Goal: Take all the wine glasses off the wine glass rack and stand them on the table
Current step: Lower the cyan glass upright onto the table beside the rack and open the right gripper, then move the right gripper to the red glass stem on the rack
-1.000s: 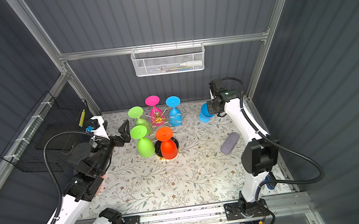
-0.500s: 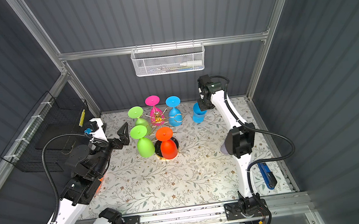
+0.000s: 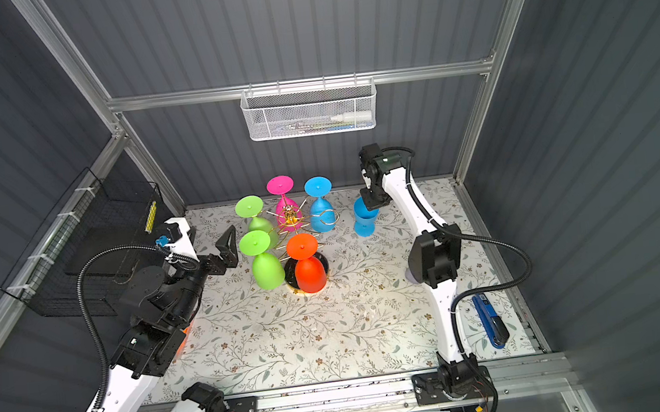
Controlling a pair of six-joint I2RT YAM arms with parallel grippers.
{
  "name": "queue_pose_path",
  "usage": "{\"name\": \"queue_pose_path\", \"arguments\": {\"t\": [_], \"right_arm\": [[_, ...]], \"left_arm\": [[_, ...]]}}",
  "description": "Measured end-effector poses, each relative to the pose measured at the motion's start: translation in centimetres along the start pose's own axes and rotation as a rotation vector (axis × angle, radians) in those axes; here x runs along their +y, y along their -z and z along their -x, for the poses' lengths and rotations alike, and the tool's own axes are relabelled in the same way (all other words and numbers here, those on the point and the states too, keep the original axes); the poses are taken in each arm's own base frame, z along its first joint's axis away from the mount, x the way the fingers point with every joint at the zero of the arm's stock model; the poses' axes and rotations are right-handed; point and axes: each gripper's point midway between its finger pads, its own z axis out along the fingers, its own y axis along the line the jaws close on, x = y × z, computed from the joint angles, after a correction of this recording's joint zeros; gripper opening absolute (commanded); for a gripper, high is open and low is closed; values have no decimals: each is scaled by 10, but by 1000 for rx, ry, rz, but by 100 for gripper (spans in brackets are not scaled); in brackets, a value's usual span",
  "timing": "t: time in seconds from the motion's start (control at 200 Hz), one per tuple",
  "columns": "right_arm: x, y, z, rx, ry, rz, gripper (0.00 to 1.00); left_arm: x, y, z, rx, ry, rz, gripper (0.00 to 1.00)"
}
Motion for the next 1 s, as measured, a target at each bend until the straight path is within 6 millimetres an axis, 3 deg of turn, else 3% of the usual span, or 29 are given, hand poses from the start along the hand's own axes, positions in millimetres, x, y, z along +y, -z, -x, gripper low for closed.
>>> {"name": "queue_pose_path", "arguments": {"t": [0.41,0.615,0.7,0.83,1.0], "right_arm": [[5,4,6,-24,-3,28,34],[9,12,21,-92,-54,108,47],[4,31,28,-156,-103,153,51],[-11,78,27,-286,-202,231,55],[-18,145,-1,-488,-308,352,59]], "left_arm": [[0,0,0,0,0,0,100],[0,1,3,-2,1,0,100],[0,1,7,-9,4,0,100],[-1,0,8,-12,11,-1,100],[-1,-6,1,11,17,1,100]]}}
